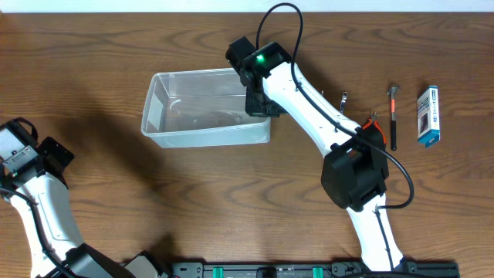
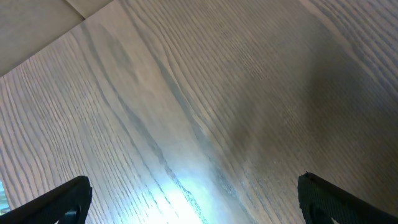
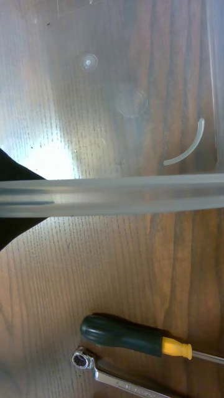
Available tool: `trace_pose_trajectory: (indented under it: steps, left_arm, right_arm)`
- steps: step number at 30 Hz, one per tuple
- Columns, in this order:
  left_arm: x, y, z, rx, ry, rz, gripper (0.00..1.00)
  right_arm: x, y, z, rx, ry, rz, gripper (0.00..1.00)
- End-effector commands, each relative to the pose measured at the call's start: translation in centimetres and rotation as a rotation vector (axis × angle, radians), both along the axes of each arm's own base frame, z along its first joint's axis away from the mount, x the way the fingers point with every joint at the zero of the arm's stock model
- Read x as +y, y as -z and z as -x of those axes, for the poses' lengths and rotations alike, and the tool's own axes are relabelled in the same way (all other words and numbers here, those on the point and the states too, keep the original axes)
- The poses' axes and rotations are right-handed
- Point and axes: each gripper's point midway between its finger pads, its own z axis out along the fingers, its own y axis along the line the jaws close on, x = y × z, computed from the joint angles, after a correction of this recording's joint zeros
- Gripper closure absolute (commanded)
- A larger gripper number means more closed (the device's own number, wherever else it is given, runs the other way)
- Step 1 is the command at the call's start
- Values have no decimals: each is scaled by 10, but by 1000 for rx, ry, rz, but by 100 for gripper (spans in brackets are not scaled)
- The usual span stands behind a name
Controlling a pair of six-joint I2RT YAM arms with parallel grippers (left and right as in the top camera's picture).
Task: Pack container
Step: 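Drag the clear container rightward to the table center with right gripper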
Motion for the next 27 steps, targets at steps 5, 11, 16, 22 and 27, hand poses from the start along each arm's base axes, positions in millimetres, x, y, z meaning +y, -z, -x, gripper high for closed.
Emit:
trace_pose_trajectory:
  steps: [5, 11, 16, 22, 27]
  left_arm:
    - [8, -11, -2, -3, -5, -32, 2]
    - [8, -11, -2, -3, -5, -32, 2]
    - [8, -11, -2, -3, -5, -32, 2]
    - [8, -11, -2, -3, -5, -32, 2]
    - [8, -11, -2, -3, -5, -32, 2]
  right_arm:
    - [-40, -5, -15, -25, 46, 101, 99]
    - [-81, -8, -13, 18, 99, 187, 99]
    - [-89, -8, -14, 38, 67, 196, 99]
    - [-79, -12, -19, 20, -61, 212, 99]
    - [-75, -26, -25, -25, -112, 186, 99]
